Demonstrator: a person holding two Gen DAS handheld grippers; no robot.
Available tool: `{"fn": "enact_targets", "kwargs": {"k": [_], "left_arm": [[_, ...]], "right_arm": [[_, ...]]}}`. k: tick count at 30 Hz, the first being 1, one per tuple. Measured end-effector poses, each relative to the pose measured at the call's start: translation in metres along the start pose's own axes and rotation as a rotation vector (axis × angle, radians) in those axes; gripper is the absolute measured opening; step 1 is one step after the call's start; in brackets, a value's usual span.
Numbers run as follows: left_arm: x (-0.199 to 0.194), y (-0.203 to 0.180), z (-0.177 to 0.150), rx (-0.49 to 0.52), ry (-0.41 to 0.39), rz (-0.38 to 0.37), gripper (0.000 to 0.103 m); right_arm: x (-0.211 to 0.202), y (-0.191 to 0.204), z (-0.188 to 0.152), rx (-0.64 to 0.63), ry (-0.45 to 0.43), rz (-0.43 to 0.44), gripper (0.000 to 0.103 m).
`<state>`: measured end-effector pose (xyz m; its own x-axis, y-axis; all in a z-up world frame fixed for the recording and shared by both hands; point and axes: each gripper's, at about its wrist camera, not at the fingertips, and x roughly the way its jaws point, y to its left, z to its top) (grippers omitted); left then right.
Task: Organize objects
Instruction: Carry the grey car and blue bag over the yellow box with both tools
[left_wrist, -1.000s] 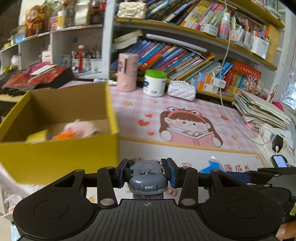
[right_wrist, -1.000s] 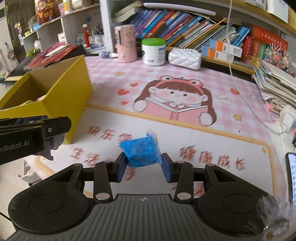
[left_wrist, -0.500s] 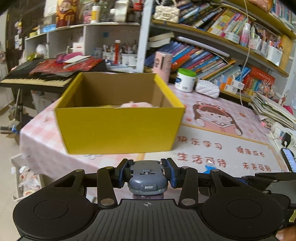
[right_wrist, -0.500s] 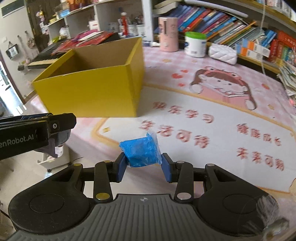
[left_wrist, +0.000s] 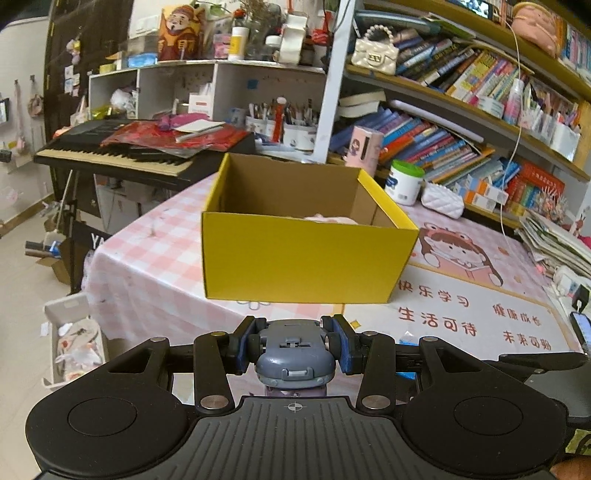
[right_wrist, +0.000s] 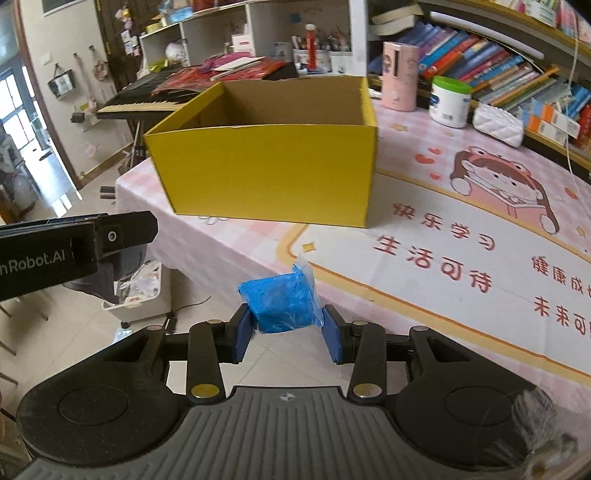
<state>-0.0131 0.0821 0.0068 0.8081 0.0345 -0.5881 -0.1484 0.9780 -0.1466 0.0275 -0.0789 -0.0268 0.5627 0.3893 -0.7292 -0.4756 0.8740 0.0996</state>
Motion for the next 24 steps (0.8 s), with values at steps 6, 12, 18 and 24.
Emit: {"fn": "enact_targets", "kwargs": {"k": [6, 12, 18, 24], "left_arm": [[-0.004, 0.004, 0.005, -0.01, -0.022, -0.012, 0.041], [-0.001, 0.0, 0.013, -0.008, -0.05, -0.026, 0.041], [0.004, -0.002, 0.034, -0.01, -0.099, -0.018, 0.041], [0.015, -0.001, 0.071, -0.019, -0.18, 0.014, 0.041]], "right_arm": [[-0.004, 0.011, 0.003, -0.025, -0.006, 0.001, 0.038], [-0.009, 0.008, 0.01, -0.035, -0.037, -0.02, 0.038], [-0.014, 0.001, 0.028, -0.051, -0.125, -0.034, 0.038], [-0.015, -0.006, 0.064, -0.077, -0.247, -0.027, 0.038]]}}
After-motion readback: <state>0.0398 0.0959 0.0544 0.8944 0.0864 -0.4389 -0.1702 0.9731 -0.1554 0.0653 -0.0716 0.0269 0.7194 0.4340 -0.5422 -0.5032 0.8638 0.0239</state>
